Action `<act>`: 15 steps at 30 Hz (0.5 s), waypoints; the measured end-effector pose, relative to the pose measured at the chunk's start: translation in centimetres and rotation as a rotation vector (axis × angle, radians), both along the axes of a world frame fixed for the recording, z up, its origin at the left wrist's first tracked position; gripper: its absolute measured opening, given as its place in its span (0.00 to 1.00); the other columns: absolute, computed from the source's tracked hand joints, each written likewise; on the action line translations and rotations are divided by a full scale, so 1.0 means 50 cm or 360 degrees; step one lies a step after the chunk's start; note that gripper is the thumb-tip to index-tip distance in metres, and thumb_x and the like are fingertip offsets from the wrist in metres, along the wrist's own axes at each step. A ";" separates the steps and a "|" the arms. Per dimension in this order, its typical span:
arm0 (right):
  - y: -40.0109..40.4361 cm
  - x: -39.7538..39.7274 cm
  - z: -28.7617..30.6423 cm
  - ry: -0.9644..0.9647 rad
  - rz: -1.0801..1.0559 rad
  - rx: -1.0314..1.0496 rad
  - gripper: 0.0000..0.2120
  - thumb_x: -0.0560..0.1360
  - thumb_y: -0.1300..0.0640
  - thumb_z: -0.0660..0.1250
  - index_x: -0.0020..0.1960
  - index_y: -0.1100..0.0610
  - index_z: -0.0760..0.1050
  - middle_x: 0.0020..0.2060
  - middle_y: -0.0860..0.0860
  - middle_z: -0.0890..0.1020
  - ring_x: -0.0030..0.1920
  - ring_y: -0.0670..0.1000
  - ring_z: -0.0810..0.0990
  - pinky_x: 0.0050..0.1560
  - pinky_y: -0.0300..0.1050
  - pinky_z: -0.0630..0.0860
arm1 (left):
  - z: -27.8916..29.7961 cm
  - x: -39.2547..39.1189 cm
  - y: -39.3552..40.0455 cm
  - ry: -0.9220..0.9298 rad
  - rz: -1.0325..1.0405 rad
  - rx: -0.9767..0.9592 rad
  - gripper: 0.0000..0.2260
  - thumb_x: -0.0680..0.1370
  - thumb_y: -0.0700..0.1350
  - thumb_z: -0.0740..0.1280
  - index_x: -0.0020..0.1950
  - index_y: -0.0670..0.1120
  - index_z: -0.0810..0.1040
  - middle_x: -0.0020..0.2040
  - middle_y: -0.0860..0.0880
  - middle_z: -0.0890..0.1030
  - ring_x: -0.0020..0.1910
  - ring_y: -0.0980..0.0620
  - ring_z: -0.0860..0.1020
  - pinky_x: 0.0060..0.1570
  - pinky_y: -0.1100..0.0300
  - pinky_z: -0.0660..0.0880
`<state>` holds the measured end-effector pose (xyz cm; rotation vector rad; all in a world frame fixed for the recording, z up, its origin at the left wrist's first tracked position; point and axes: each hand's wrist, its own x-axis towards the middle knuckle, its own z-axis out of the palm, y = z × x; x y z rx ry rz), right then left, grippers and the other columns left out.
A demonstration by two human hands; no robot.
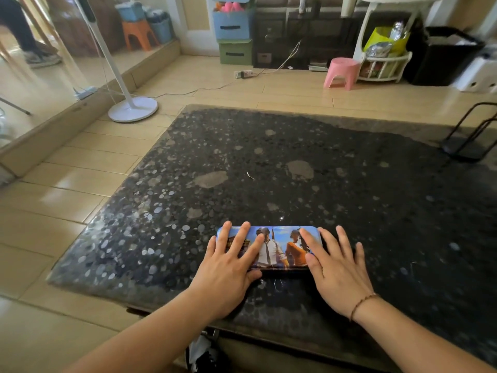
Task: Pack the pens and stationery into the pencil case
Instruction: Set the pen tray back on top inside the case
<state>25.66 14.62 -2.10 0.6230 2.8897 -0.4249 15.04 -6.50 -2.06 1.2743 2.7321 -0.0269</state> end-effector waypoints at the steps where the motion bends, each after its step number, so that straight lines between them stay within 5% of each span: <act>1: -0.002 -0.002 0.004 -0.0037 0.0006 0.0002 0.23 0.79 0.42 0.38 0.72 0.35 0.34 0.76 0.45 0.46 0.74 0.54 0.33 0.71 0.62 0.36 | 0.005 0.001 0.000 0.0000 -0.0025 -0.0057 0.30 0.74 0.68 0.31 0.72 0.59 0.28 0.78 0.49 0.35 0.74 0.40 0.32 0.73 0.42 0.41; 6: -0.006 0.012 0.003 0.0089 -0.0043 0.0011 0.26 0.76 0.37 0.35 0.74 0.37 0.42 0.74 0.47 0.57 0.75 0.53 0.44 0.72 0.63 0.42 | 0.005 0.010 -0.010 -0.0064 0.0099 0.0150 0.33 0.74 0.67 0.42 0.75 0.59 0.35 0.77 0.49 0.34 0.75 0.43 0.33 0.75 0.44 0.43; 9: -0.007 0.030 0.014 0.0289 -0.0104 -0.0021 0.37 0.69 0.28 0.31 0.73 0.39 0.51 0.70 0.41 0.66 0.74 0.50 0.51 0.73 0.60 0.44 | 0.005 0.033 -0.029 -0.0123 0.0520 0.0424 0.38 0.73 0.67 0.59 0.77 0.56 0.47 0.78 0.48 0.46 0.75 0.44 0.48 0.73 0.49 0.53; 11: -0.010 0.035 0.019 0.0269 -0.0085 -0.0008 0.34 0.70 0.26 0.42 0.73 0.38 0.54 0.69 0.40 0.68 0.74 0.50 0.52 0.73 0.57 0.43 | 0.003 0.041 -0.043 -0.0165 0.0657 0.0458 0.37 0.73 0.68 0.61 0.76 0.58 0.51 0.74 0.50 0.59 0.69 0.47 0.60 0.68 0.53 0.61; 15: -0.005 0.035 0.011 0.0391 -0.0085 -0.0045 0.30 0.70 0.33 0.62 0.70 0.37 0.62 0.66 0.41 0.71 0.71 0.47 0.60 0.73 0.54 0.48 | 0.011 0.026 -0.019 -0.0383 0.0747 0.0677 0.33 0.74 0.61 0.67 0.75 0.58 0.59 0.66 0.52 0.69 0.65 0.52 0.64 0.65 0.59 0.63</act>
